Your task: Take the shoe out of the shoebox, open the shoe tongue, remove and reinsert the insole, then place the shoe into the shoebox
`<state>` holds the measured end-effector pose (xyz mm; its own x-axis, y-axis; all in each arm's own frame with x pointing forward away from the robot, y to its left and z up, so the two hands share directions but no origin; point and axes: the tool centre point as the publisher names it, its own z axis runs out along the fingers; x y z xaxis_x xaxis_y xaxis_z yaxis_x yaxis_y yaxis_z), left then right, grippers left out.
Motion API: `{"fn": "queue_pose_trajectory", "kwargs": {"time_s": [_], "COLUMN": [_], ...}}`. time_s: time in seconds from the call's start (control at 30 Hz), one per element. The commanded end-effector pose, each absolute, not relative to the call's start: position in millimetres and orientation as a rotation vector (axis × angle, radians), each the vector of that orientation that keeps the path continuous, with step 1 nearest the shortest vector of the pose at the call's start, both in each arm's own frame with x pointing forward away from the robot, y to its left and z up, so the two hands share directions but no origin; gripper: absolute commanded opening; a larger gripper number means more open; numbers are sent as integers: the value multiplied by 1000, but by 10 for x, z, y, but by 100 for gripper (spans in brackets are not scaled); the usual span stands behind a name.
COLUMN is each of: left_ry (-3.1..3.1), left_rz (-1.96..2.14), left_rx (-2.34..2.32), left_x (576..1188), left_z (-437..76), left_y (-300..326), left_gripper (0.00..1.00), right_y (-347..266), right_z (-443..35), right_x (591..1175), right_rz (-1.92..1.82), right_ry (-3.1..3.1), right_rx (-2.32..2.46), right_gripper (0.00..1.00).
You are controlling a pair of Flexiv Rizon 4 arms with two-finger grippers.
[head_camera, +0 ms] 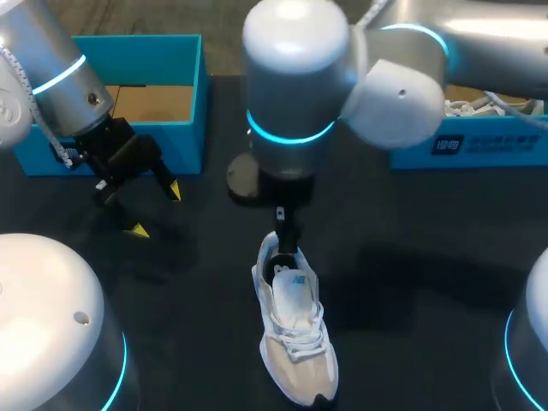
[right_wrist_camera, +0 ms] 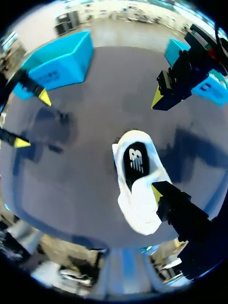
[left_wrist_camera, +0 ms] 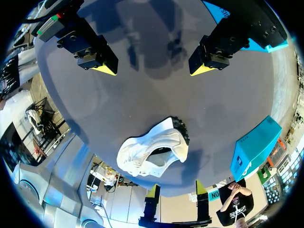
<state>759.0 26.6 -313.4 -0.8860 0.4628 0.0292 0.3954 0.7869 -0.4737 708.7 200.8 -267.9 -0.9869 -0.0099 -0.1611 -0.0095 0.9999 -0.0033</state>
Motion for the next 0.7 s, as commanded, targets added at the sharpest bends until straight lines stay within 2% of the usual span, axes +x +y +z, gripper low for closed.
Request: {"fn": "queue_pose_trajectory", "kwargs": {"time_s": [0.03, 0.7], "left_ry": [-2834, -2834], "left_rz": [700, 700], "left_rx": [-684, -684], "left_x": [7584, 7584], "left_z": [-3133, -3133], "left_y": [270, 270], "left_gripper": [100, 100], "right_y": [2224, 2084], "right_z": [-2800, -3340], "right_x": [7132, 7514], "right_rz": [-147, 37], "right_ry": [2950, 2941], "right_rx": [-131, -387], "right_gripper": [100, 100]}}
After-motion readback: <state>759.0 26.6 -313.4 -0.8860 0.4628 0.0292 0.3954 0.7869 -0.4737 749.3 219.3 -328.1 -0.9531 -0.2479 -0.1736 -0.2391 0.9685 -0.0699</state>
